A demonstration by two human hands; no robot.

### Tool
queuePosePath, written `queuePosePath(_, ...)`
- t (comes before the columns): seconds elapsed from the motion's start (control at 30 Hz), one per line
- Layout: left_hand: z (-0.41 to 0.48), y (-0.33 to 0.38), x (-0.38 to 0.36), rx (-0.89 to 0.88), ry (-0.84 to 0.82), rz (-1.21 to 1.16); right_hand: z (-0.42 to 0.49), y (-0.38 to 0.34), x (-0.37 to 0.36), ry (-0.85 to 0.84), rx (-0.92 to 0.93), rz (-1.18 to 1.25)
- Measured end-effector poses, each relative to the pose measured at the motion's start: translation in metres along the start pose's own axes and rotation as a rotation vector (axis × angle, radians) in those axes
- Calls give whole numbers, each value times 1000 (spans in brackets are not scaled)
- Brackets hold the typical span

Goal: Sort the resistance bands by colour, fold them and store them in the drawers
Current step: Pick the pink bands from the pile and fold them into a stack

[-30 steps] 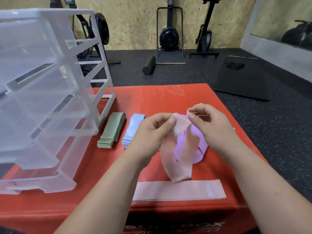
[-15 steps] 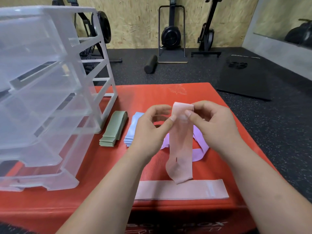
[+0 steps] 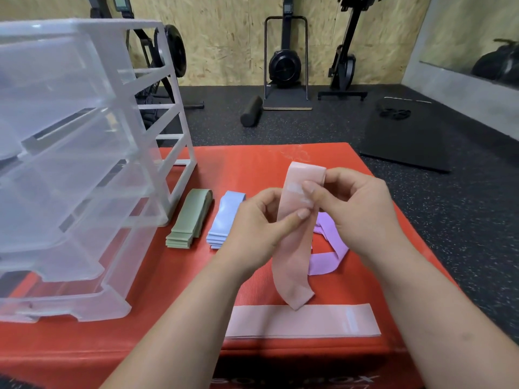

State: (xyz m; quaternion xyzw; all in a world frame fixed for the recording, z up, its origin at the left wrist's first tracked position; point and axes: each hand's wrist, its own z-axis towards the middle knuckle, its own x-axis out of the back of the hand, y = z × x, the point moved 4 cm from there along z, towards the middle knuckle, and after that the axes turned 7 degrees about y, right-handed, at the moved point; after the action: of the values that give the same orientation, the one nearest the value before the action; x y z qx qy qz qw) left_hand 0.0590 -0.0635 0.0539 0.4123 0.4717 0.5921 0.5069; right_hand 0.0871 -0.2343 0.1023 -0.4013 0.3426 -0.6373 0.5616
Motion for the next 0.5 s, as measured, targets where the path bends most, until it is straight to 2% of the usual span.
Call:
queuePosePath(0.13,-5,-13,-6,64,-159,119,3,-10,5,78,-10,140)
queuePosePath(0.37,-7,-37,4,136,-375,392,9,-2,40,359,-168,304)
queuePosePath(0.5,-4,-46,17,164,-339,471,8,30,68,485,-339,297)
